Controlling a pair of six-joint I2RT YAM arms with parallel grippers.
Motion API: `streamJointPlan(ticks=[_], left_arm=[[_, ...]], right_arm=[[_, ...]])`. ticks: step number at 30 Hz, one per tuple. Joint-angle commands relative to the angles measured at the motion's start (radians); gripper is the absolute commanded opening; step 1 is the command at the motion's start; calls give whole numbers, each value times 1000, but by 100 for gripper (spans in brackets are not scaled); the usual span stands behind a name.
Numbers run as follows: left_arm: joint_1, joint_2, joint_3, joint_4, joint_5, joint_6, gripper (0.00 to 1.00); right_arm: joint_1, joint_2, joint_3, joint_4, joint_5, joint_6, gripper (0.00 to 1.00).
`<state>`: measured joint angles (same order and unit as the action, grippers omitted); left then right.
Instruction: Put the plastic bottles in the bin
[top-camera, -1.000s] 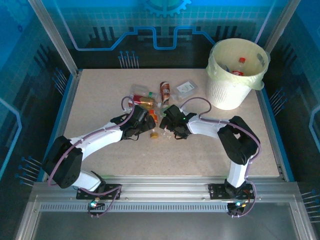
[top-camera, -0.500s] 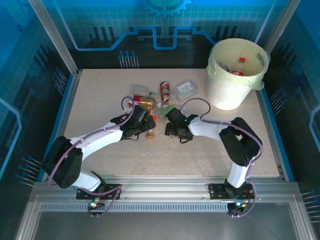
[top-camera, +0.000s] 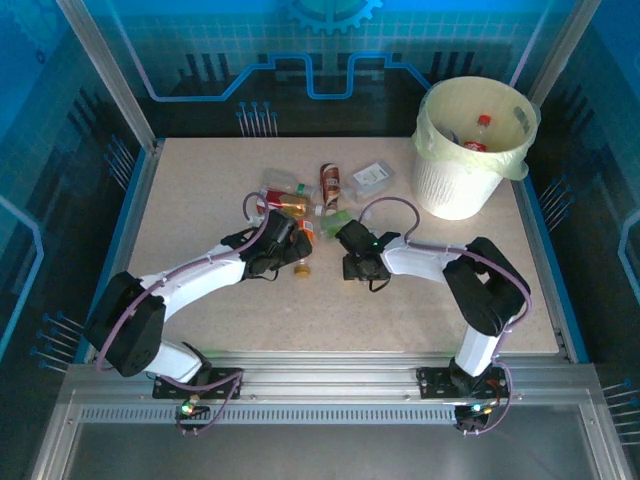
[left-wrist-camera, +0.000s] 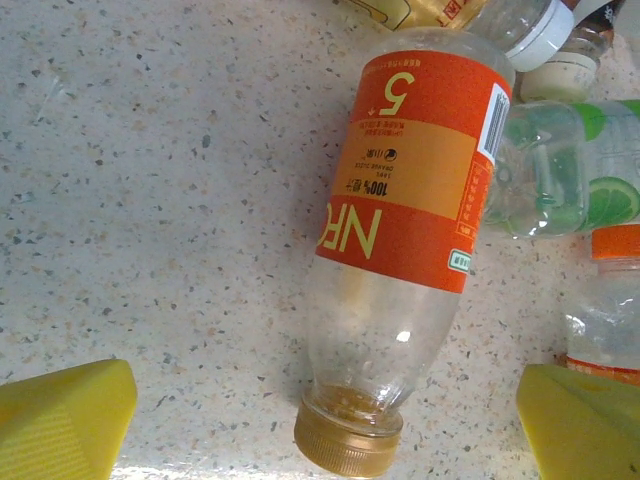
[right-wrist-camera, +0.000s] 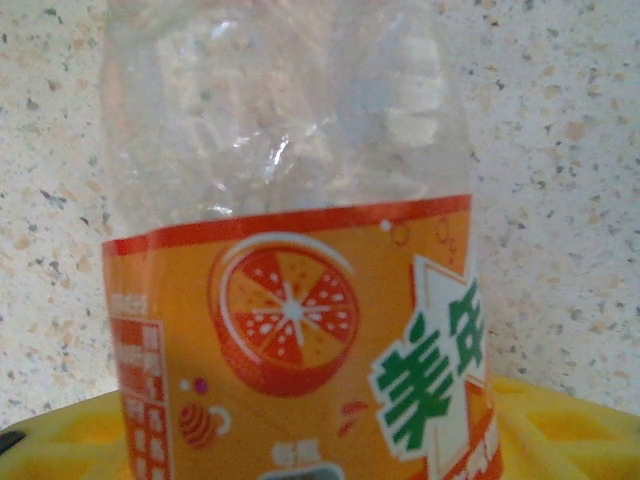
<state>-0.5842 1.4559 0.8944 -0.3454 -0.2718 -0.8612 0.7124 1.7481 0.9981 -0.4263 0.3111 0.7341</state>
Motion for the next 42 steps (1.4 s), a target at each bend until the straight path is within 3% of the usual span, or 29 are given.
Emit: streamJointPlan(ticks=[1, 14, 23, 33, 42], left_arm=[[8, -26, -19, 39, 39, 26, 99], [8, -82, -68, 175, 108, 53, 99], [6, -245, -193, 363, 96, 55, 99], [8, -327, -204, 374, 120, 118, 99], [7, -306, -182, 361, 126, 119, 99]], right_arm=[[-14, -58, -22, 7, 3, -44, 52], [-53, -209, -44, 4, 8, -81, 47], [-103, -363, -31, 19, -23, -90, 43], [-204, -505, 52, 76, -98, -131, 41], [-364, -545, 177, 113, -258, -151, 41]])
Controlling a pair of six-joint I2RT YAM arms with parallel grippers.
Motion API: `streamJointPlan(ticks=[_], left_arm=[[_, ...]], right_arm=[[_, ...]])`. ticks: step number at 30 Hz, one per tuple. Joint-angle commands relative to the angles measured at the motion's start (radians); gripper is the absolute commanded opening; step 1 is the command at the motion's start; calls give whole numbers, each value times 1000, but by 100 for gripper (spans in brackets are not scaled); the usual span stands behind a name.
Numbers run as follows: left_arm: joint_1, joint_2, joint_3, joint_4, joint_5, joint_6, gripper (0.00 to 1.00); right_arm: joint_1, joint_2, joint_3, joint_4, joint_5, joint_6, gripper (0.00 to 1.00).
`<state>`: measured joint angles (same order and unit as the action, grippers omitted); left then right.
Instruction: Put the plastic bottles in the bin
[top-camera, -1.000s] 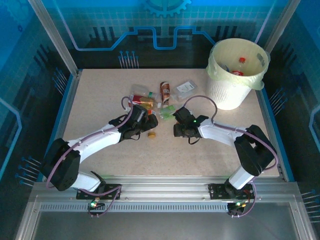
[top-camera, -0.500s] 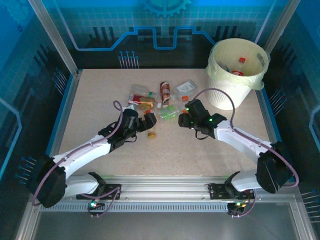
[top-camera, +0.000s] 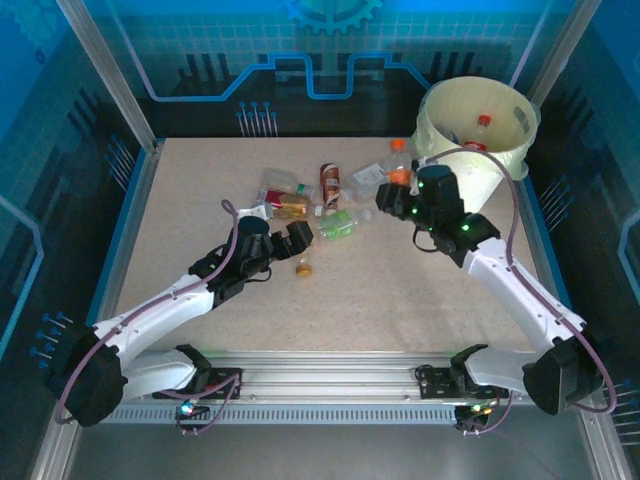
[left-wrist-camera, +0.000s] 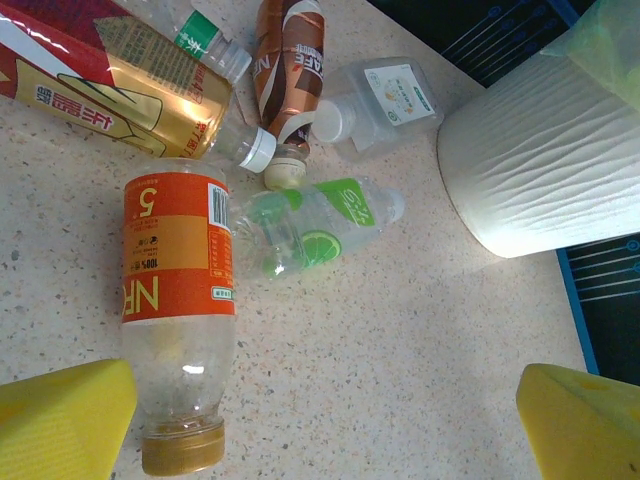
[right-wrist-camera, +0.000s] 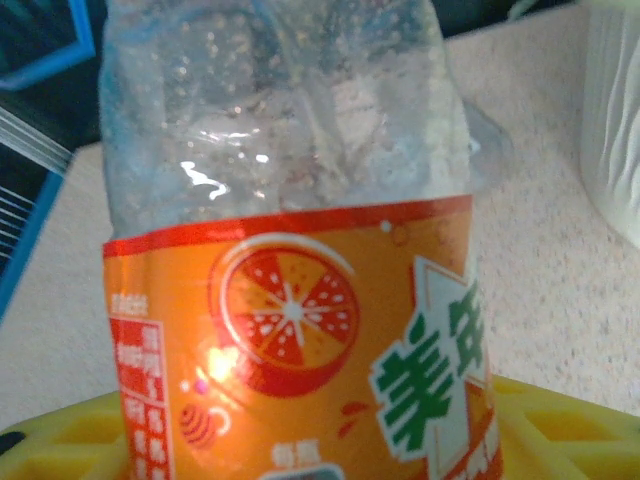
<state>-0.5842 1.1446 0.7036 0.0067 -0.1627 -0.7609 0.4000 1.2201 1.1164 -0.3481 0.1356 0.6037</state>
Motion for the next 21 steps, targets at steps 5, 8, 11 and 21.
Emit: streamJointPlan(ticks=[5, 8, 11, 21], left_arm=[[7, 30, 26, 6, 29, 17, 99], [8, 36, 27, 5, 32, 12, 99], [8, 35, 27, -2, 34, 7, 99], [7, 27, -3, -11, 30, -24, 99]], right_arm=[[-179, 40, 173, 16, -164, -27, 41], [-255, 111, 262, -2, -223, -17, 41], [-315, 186, 354, -2, -268, -2, 42], [-484, 453, 642, -3, -247, 145, 43]])
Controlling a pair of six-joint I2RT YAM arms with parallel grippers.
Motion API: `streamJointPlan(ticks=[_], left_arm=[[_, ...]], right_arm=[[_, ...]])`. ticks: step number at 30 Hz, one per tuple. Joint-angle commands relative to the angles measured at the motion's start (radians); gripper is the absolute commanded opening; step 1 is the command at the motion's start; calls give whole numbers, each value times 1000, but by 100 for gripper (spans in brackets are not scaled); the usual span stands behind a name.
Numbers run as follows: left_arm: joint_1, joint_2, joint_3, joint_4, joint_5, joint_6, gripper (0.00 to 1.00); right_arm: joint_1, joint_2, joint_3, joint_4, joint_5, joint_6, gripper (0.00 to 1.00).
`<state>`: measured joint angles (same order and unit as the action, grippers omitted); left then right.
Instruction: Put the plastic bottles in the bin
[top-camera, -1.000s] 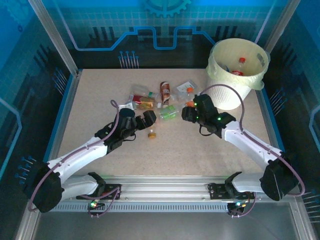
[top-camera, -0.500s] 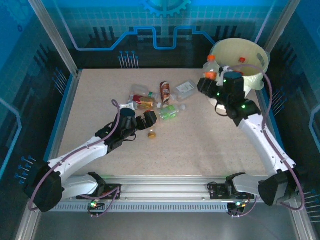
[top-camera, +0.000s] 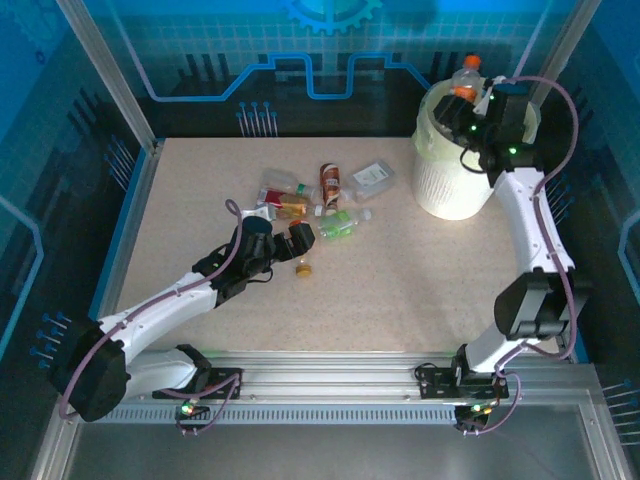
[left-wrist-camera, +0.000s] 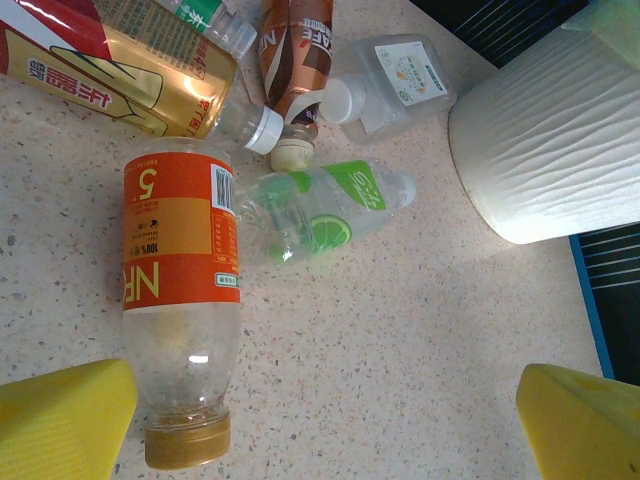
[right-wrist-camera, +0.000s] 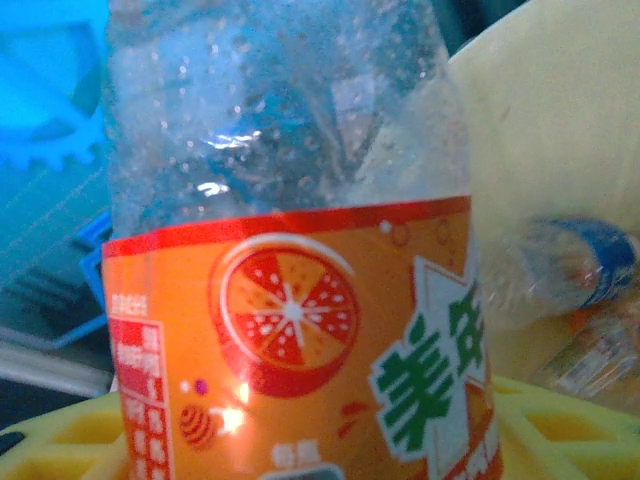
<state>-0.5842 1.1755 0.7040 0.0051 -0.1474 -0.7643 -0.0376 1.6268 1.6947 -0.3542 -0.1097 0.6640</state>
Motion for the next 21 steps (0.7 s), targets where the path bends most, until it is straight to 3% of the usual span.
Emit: streamJointPlan(ticks=[1, 14, 21], left_arm=[[8, -4, -5, -9, 14, -21, 99], [8, 4, -5, -17, 9, -14, 99], [8, 1, -10, -17, 4, -15, 99]], right_arm=[[-63, 72, 88, 6, 0, 115, 43], [-144, 296, 339, -129, 66, 199, 54], [-144, 304, 360, -189, 134, 172, 78]])
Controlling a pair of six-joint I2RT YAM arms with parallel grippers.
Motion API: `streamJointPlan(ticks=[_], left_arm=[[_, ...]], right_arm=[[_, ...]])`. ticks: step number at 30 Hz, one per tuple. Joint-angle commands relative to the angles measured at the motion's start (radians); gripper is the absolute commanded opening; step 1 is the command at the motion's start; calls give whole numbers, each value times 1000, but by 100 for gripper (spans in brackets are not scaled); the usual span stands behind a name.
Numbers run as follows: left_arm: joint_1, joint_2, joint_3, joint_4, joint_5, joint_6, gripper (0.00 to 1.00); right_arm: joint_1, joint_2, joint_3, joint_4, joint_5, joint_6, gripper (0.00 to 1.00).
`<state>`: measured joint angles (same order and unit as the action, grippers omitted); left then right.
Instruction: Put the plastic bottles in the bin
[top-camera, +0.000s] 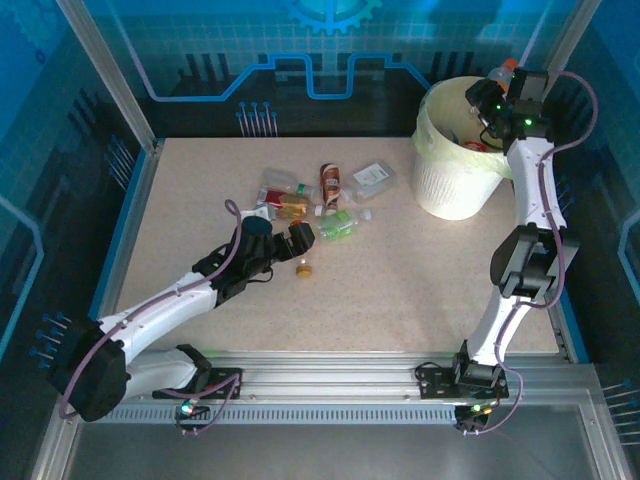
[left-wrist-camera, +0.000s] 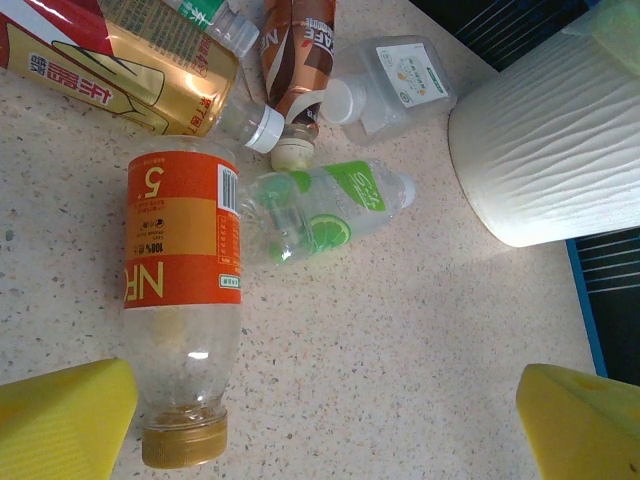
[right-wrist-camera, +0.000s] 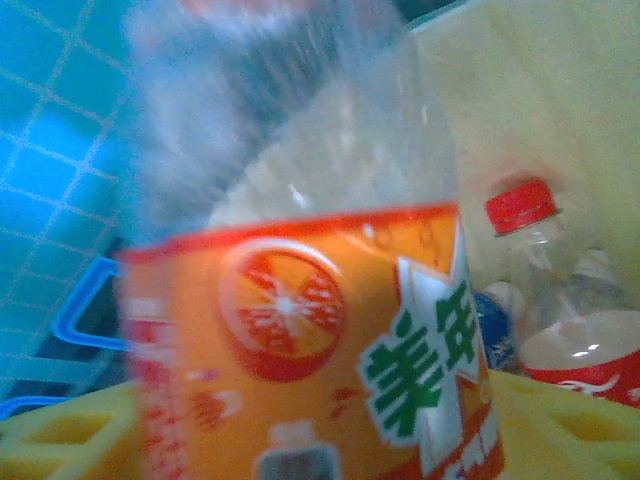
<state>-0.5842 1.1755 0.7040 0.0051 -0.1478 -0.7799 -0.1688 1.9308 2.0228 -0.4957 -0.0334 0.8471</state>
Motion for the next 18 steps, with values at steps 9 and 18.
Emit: streamJointPlan(ticks=[9, 18], left_arm=[[8, 6, -16, -8, 14, -10, 99], [8, 50, 14, -95, -21, -21, 99]], right_arm=[[-13, -42, -17, -20, 115, 10, 88], [-11, -77, -19, -21, 86, -9, 89]])
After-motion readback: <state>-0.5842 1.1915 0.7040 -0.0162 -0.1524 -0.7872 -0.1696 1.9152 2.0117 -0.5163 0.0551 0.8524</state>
